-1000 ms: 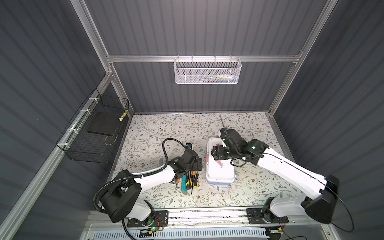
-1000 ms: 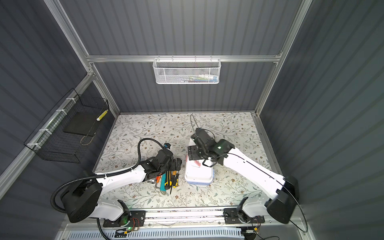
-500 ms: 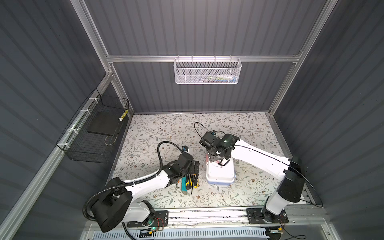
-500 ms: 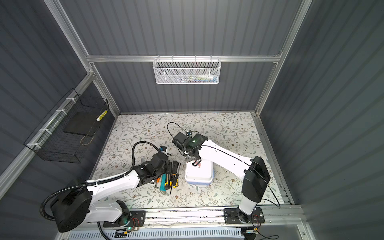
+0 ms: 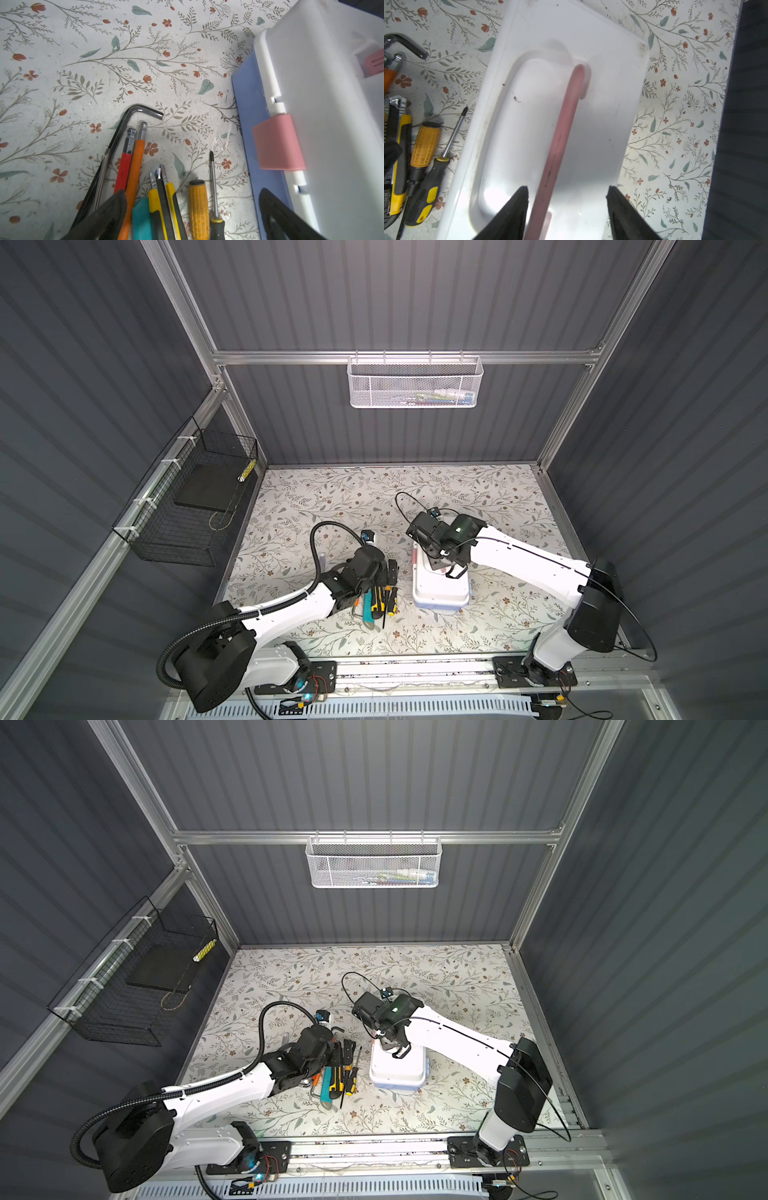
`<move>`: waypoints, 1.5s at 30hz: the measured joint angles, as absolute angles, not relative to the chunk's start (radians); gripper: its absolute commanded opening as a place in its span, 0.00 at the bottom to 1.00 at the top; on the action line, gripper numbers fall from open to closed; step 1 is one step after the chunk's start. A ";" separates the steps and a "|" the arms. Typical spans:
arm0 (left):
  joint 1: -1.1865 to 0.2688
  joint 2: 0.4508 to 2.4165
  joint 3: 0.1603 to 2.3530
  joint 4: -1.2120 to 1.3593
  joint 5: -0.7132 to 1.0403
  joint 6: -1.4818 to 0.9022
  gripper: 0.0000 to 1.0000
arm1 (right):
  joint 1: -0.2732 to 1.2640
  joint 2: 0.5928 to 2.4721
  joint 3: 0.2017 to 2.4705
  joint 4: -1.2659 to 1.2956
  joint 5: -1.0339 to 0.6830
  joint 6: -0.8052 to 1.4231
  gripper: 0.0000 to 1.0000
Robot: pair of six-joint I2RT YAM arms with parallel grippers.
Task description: Pack the tool kit
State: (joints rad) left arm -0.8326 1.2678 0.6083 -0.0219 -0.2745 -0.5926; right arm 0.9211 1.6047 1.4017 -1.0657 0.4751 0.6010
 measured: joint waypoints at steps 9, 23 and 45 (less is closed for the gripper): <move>-0.833 1.268 0.608 -0.021 -0.278 -0.591 0.99 | 0.862 1.465 1.250 -0.936 0.385 0.614 0.44; -0.833 1.258 0.595 0.001 -0.289 -0.603 1.00 | 0.823 1.420 1.147 -0.760 0.260 0.651 0.29; -0.833 1.217 0.665 -0.062 -0.293 -0.595 1.00 | 0.769 1.339 1.081 -0.662 0.157 0.669 0.00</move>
State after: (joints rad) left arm -0.8326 1.2175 0.6651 -0.0620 -0.2928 -0.5949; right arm 0.7689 1.3392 1.0813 -0.6621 0.1566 0.6689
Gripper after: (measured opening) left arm 0.994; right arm 0.115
